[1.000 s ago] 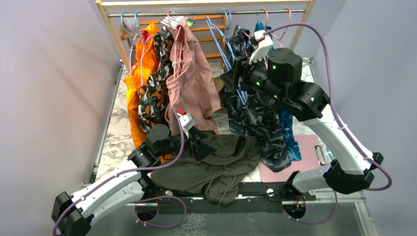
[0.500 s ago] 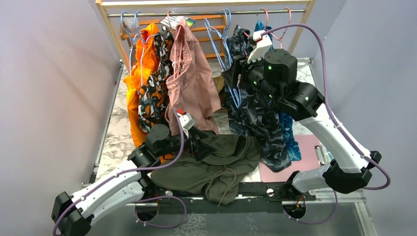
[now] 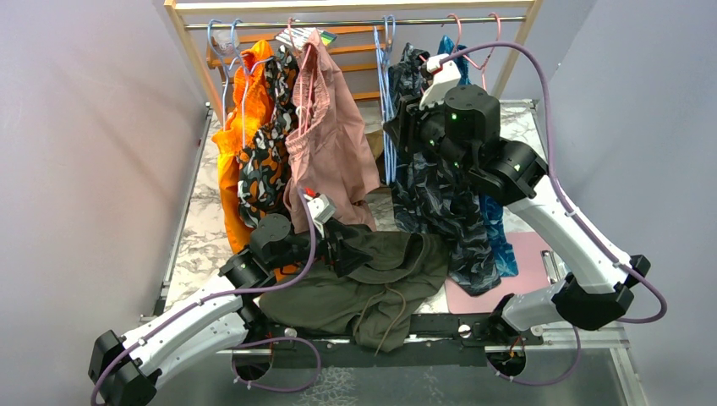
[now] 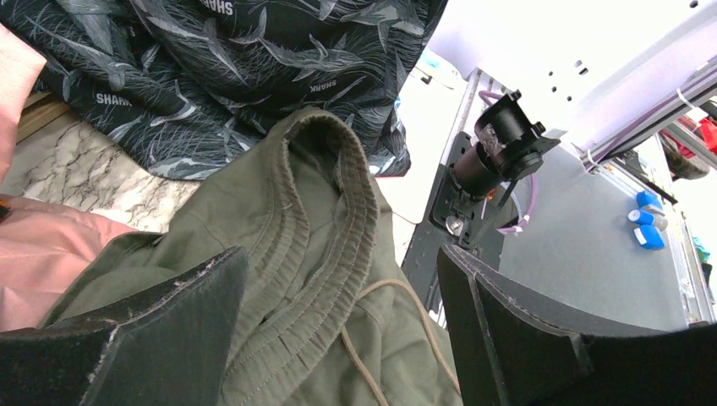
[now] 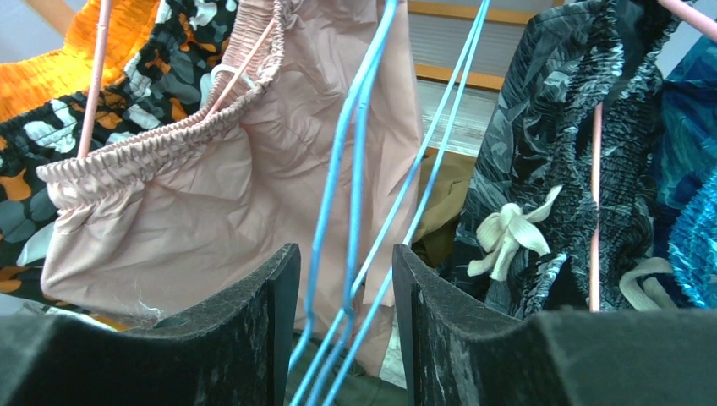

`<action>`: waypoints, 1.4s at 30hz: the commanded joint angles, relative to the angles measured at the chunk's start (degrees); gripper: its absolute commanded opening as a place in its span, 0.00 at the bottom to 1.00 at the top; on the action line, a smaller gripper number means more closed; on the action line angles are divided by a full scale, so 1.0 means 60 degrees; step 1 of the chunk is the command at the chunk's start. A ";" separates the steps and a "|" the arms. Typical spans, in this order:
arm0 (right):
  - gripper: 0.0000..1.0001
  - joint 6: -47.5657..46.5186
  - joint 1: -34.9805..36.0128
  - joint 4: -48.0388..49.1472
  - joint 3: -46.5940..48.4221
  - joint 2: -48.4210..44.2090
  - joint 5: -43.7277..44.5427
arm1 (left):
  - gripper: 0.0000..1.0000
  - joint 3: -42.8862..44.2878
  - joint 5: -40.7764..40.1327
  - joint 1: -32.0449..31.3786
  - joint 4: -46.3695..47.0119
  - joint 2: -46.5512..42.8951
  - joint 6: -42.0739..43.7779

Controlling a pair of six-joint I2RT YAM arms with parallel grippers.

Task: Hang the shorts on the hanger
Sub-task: Pick up the hanger from the clothesline.

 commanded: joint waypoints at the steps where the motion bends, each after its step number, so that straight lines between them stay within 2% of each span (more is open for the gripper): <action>1: 0.46 -0.0218 -0.0046 0.0267 -0.0091 0.0074 0.0692 | 0.84 -0.0066 0.0245 0.0061 0.0070 -0.0137 0.0020; 16: 0.42 -0.0492 -0.0169 0.0246 -0.0270 -0.0014 0.1387 | 0.84 -0.0077 0.0237 0.0061 0.0076 -0.0116 0.0016; 23: 0.36 -0.0664 -0.0184 0.0225 -0.0332 -0.0105 0.1616 | 0.84 -0.0062 0.0243 0.0061 0.0078 -0.0090 0.0005; 34: 0.17 -0.0770 -0.0184 0.0739 -0.0527 -0.0289 0.1257 | 0.84 -0.0081 0.0306 0.0069 0.0150 -0.0033 -0.0017; 40: 0.01 -0.0706 -0.0184 0.1257 -0.0551 -0.0379 0.0542 | 0.84 -0.0077 0.0307 0.0061 0.0148 -0.0048 -0.0010; 42: 0.01 -0.0693 -0.0184 0.1399 -0.0559 -0.0379 0.0401 | 0.84 -0.0078 0.0306 0.0068 0.0143 -0.0046 -0.0010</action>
